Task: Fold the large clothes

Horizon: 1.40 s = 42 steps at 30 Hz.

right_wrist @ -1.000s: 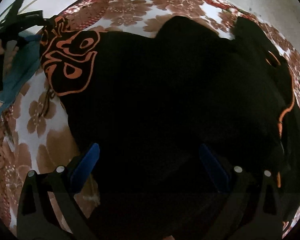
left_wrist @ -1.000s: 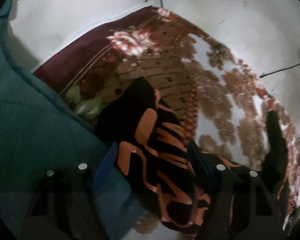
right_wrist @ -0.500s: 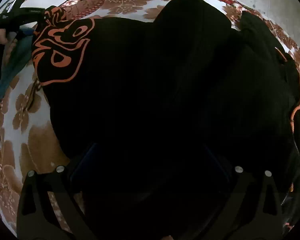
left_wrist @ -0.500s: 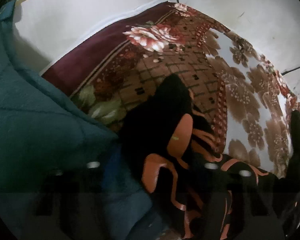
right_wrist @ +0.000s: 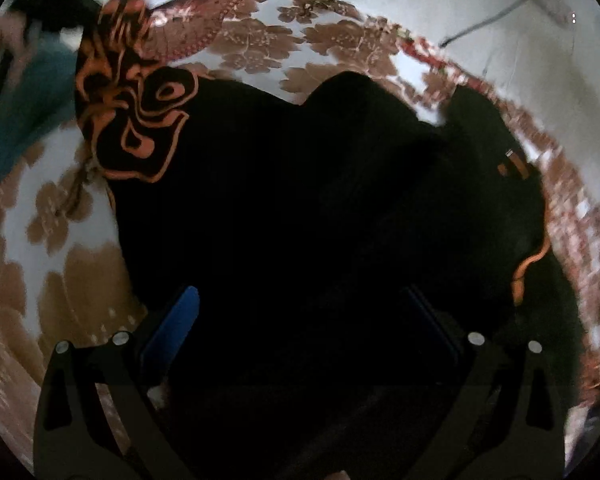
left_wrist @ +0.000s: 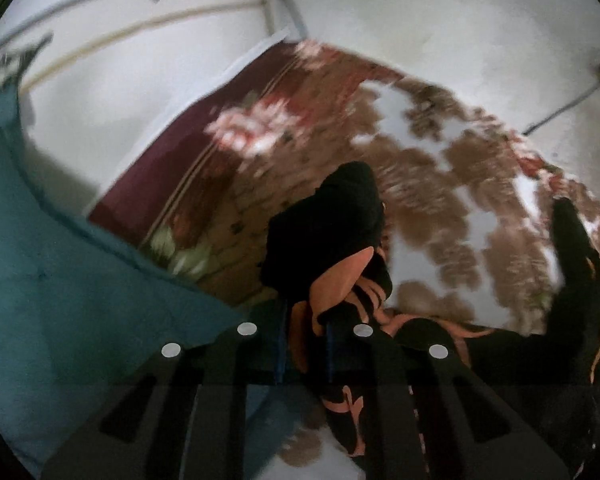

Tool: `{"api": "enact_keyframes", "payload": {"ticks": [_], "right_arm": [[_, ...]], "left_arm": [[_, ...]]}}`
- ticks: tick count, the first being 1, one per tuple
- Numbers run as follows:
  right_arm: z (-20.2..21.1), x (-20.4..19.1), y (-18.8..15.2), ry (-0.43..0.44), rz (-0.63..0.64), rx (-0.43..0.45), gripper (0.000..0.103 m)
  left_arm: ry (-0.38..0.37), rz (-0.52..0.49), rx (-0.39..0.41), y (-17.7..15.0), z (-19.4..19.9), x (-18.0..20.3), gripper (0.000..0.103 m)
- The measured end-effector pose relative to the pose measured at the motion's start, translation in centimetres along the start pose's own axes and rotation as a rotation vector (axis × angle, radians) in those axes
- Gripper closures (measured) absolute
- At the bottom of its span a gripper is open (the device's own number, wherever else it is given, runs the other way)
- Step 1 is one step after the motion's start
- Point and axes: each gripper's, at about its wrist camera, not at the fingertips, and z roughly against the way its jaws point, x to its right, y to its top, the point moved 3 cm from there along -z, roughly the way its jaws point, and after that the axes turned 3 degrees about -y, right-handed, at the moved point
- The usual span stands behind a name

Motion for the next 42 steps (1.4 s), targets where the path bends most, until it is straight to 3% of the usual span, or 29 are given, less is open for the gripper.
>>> {"api": "enact_keyframes", "payload": {"ticks": [5, 10, 14, 16, 23, 27, 31, 34, 39, 42], "right_arm": [[-2.3, -1.4, -0.9, 0.037, 0.005, -0.075, 0.005], [-3.2, -1.7, -1.2, 0.046, -0.006, -0.09, 0.005], [1.6, 0.8, -1.0, -0.015, 0.012, 0.036, 0.005], [3.8, 2.4, -2.0, -0.099, 0.048, 0.077, 0.005], [3.6, 6.8, -8.5, -0.218, 0.089, 0.009, 0.005], [4.0, 7.9, -10.6, -0.259, 0.155, 0.054, 0.005], [4.1, 9.7, -12.7, -0.251, 0.173, 0.089, 0.005], [4.6, 9.8, -14.1, -0.232, 0.174, 0.093, 0.005], [4.3, 10.0, -16.1, -0.234, 0.217, 0.077, 0.005], [4.1, 10.3, -17.4, -0.226, 0.225, 0.079, 0.005]], "left_arm": [[-0.084, -0.06, 0.069, 1.2, 5.9, 4.8, 0.09], [-0.162, -0.164, 0.139, 1.4, 11.9, 12.0, 0.09], [-0.268, -0.155, 0.16, 0.4, 14.9, 18.5, 0.091], [-0.315, -0.173, 0.165, -0.7, 15.9, 22.9, 0.091], [-0.475, -0.203, 0.149, -4.0, 17.7, 36.3, 0.091], [-0.552, -0.193, 0.127, -6.9, 17.9, 44.7, 0.091], [-0.553, -0.221, 0.101, -10.6, 15.9, 53.0, 0.091], [-0.569, -0.242, 0.012, -14.8, 11.2, 59.8, 0.091], [-0.403, -0.385, -0.113, -22.3, 3.9, 67.2, 0.091], [-0.32, -0.461, -0.162, -26.2, 1.3, 69.4, 0.09]]}}
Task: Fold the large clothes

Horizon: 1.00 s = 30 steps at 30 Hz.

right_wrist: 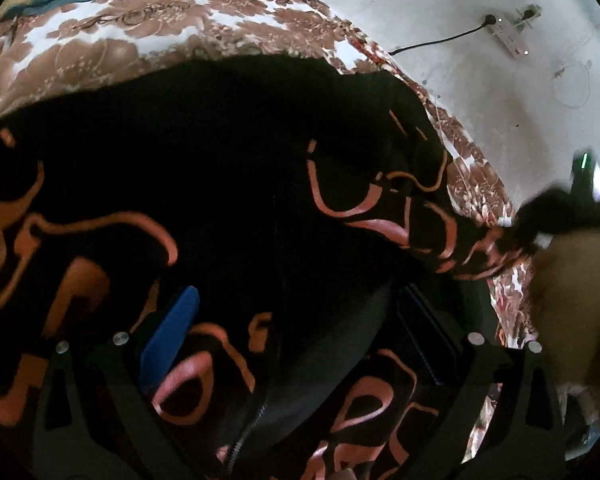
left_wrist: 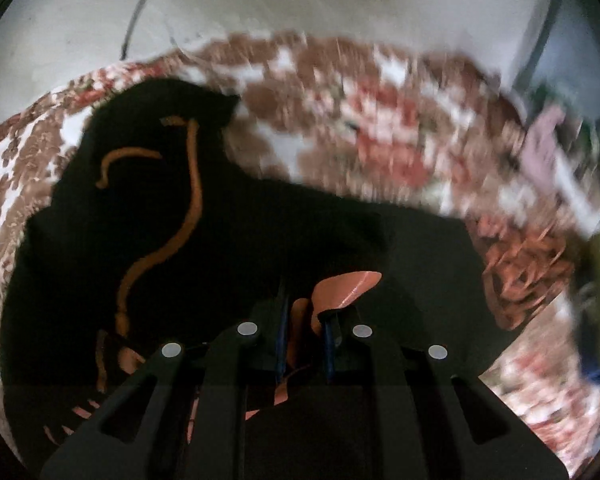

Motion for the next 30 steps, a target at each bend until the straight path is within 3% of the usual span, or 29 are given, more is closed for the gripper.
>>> {"api": "enact_keyframes", "payload": {"ticks": [3, 4, 6, 7, 8, 12, 16, 18, 22, 24, 27, 28, 30], "right_arm": [[0.3, -0.2, -0.8, 0.01, 0.006, 0.022, 0.005], [0.4, -0.2, -1.0, 0.015, 0.005, 0.031, 0.005], [0.5, 0.0, -1.2, 0.023, -0.003, 0.036, 0.005], [0.6, 0.1, -1.3, 0.028, -0.014, 0.036, 0.005], [0.5, 0.2, -1.3, 0.037, -0.024, 0.034, 0.005], [0.8, 0.0, -0.9, 0.037, -0.003, 0.041, 0.005], [2.0, 1.0, 0.2, 0.027, 0.015, 0.092, 0.005], [2.2, 1.8, 0.7, 0.024, 0.027, 0.101, 0.005], [1.0, 4.6, 0.0, 0.021, -0.009, 0.074, 0.005], [-0.1, 7.0, -1.0, 0.109, -0.091, 0.046, 0.005], [-1.8, 11.3, -2.5, 0.177, -0.245, -0.006, 0.005], [-2.6, 13.0, -3.0, 0.193, -0.306, -0.026, 0.005], [-4.8, 17.2, -4.2, 0.216, -0.447, -0.093, 0.005]], "left_arm": [[0.076, -0.023, -0.06, -2.3, -2.8, 1.3, 0.089], [0.106, -0.031, -0.069, -2.8, -3.3, 1.7, 0.084], [0.156, -0.064, -0.081, -3.2, -3.8, 2.5, 0.062], [0.145, -0.074, -0.089, -3.4, -3.8, 3.1, 0.023], [0.139, -0.073, -0.096, -3.6, -3.8, 3.7, 0.006], [0.145, -0.041, -0.139, -4.4, -2.0, 5.6, 0.005], [0.041, 0.058, -0.141, -3.8, 2.9, 6.7, 0.005], [-0.043, 0.063, -0.089, -1.4, 7.6, 6.3, 0.005], [-0.124, 0.035, 0.011, 4.7, 14.8, 2.1, 0.005], [-0.154, -0.011, 0.023, 8.1, 17.5, -1.9, 0.005], [-0.091, -0.201, -0.033, 9.3, 16.7, -6.0, 0.005], [-0.007, -0.279, -0.071, 8.6, 15.3, -8.4, 0.005], [0.091, -0.326, -0.117, 7.1, 13.3, -12.2, 0.005]]}}
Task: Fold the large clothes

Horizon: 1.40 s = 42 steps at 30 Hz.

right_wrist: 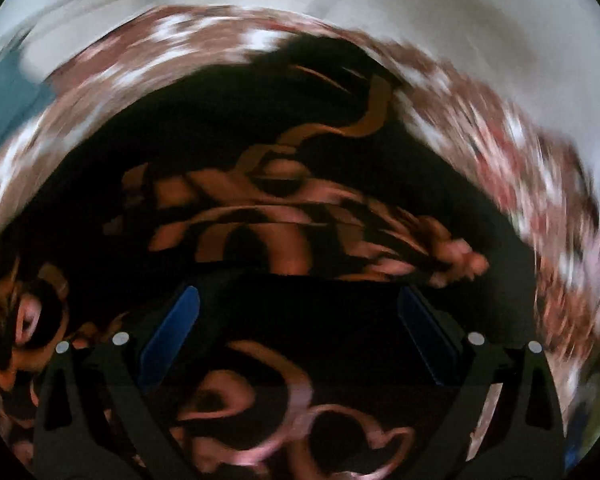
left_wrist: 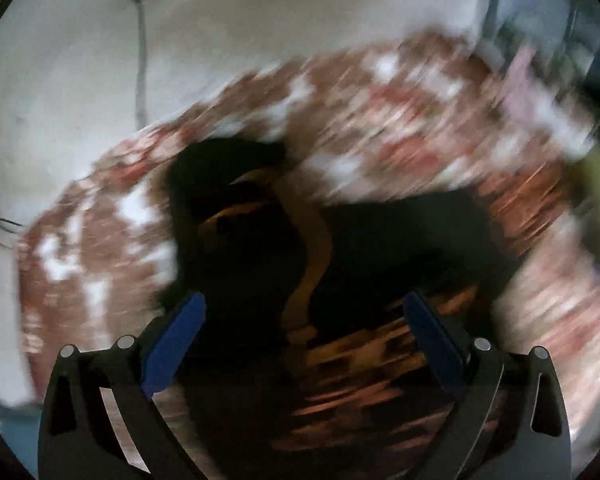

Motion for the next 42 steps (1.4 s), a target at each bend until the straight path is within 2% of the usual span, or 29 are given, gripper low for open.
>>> {"api": "enact_keyframes", "payload": {"ticks": [1, 3, 5, 7, 9, 10, 13, 15, 17, 22, 23, 24, 26, 27, 30, 34, 38, 40, 42], "right_arm": [[-0.7, 2.3, 0.5, -0.003, -0.069, -0.027, 0.005], [-2.2, 7.1, 1.4, 0.017, -0.219, -0.078, 0.005], [-3.7, 11.0, 2.1, 0.051, -0.349, -0.111, 0.005], [-4.8, 13.0, 2.9, 0.046, -0.386, -0.119, 0.006], [-6.3, 13.8, 3.6, 0.016, -0.379, -0.168, 0.024], [-7.0, 13.9, 3.9, 0.014, -0.376, -0.194, 0.027], [-8.6, 13.2, 4.9, 0.035, -0.383, -0.231, 0.028], [-8.8, 12.8, 5.1, -0.009, -0.367, -0.239, 0.031], [-9.0, 13.1, 5.0, -0.008, -0.401, -0.252, 0.037], [-8.6, 14.2, 5.5, 0.048, -0.476, -0.287, 0.039], [-8.8, 14.2, 5.6, 0.06, -0.48, -0.292, 0.044], [-9.1, 14.2, 5.6, 0.076, -0.48, -0.288, 0.059], [-9.3, 14.1, 5.8, 0.101, -0.466, -0.279, 0.073], [-8.9, 14.2, 6.1, 0.135, -0.475, -0.258, 0.077], [-7.3, 14.3, 7.7, 0.214, -0.481, -0.196, 0.08], [-3.7, 13.9, 11.9, 0.346, -0.488, -0.078, 0.082], [3.7, 13.7, 17.9, 0.438, -0.394, 0.137, 0.083], [6.3, 14.1, 18.6, 0.447, -0.347, 0.218, 0.083], [6.2, 14.5, 17.5, 0.373, -0.282, 0.226, 0.083]], "left_arm": [[0.037, 0.006, -0.04, -1.7, -1.8, -1.9, 0.005], [0.059, 0.079, -0.097, -5.0, -4.6, -5.2, 0.005], [0.041, 0.176, -0.134, -7.6, -6.5, -7.3, 0.005], [-0.023, 0.301, -0.141, -10.2, -7.8, -8.7, 0.005], [-0.057, 0.358, -0.136, -11.5, -8.5, -9.2, 0.005], [-0.068, 0.373, -0.124, -12.1, -8.8, -9.3, 0.005], [-0.065, 0.347, -0.093, -12.9, -9.0, -8.9, 0.005], [-0.038, 0.29, -0.068, -13.1, -8.9, -8.8, 0.005], [-0.002, 0.256, -0.067, -13.4, -9.2, -9.3, 0.005], [-0.016, 0.305, -0.063, -14.0, -9.2, -11.1, 0.005], [-0.018, 0.313, -0.063, -14.1, -9.4, -11.3, 0.005], [-0.017, 0.316, -0.062, -14.2, -9.6, -11.4, 0.005], [-0.013, 0.312, -0.065, -14.0, -10.1, -11.5, 0.005], [-0.011, 0.307, -0.064, -13.9, -10.4, -11.6, 0.005], [0.0, 0.297, -0.062, -13.5, -11.1, -11.8, 0.005], [-0.007, 0.351, -0.056, -13.4, -10.9, -12.7, 0.005], [-0.013, 0.419, 0.004, -13.3, -8.8, -13.6, 0.005], [-0.008, 0.447, 0.056, -13.4, -7.3, -14.0, 0.005], [-0.018, 0.457, 0.065, -13.5, -7.2, -13.9, 0.005]]}}
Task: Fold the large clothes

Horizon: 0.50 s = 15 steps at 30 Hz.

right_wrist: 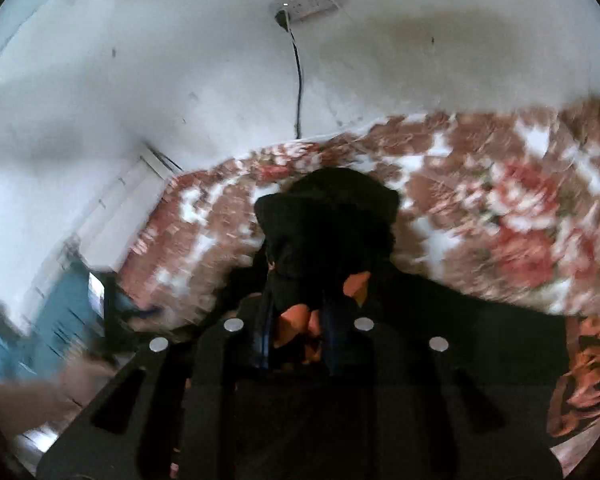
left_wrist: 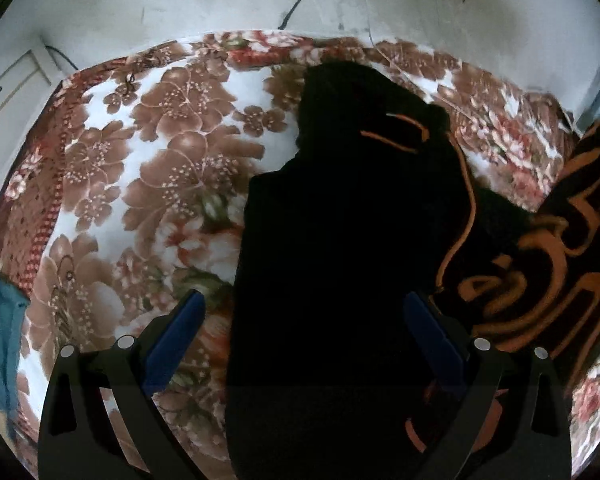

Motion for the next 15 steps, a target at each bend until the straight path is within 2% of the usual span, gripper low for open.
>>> {"api": "enact_keyframes", "payload": {"ticks": [1, 4, 7, 10, 11, 13, 15], "right_arm": [[-1.0, 1.2, -1.6, -0.039, 0.011, -0.037, 0.083], [-4.6, 6.3, -8.2, -0.058, -0.113, -0.174, 0.083], [-7.3, 9.9, -15.0, -0.115, -0.179, -0.307, 0.083], [-7.1, 11.4, -18.3, -0.116, -0.234, -0.334, 0.08], [-6.5, 11.6, -18.8, -0.119, -0.238, -0.334, 0.079], [-5.6, 11.6, -19.5, -0.128, -0.248, -0.339, 0.079], [-5.0, 11.6, -19.9, -0.13, -0.261, -0.344, 0.079]], "left_arm": [[-0.007, -0.004, -0.009, -0.3, -0.3, 0.2, 0.005], [-0.012, -0.065, -0.095, -2.2, -3.0, 1.7, 0.005], [0.001, -0.161, -0.111, -3.1, -4.2, 3.7, 0.005], [-0.022, -0.222, -0.081, -2.8, -4.4, 5.3, 0.005], [0.019, -0.234, -0.079, -2.6, -4.7, 5.3, 0.005], [0.146, -0.246, -0.086, -1.7, -5.6, 4.5, 0.005], [0.13, -0.244, -0.088, -1.0, -6.0, 4.2, 0.005]]}}
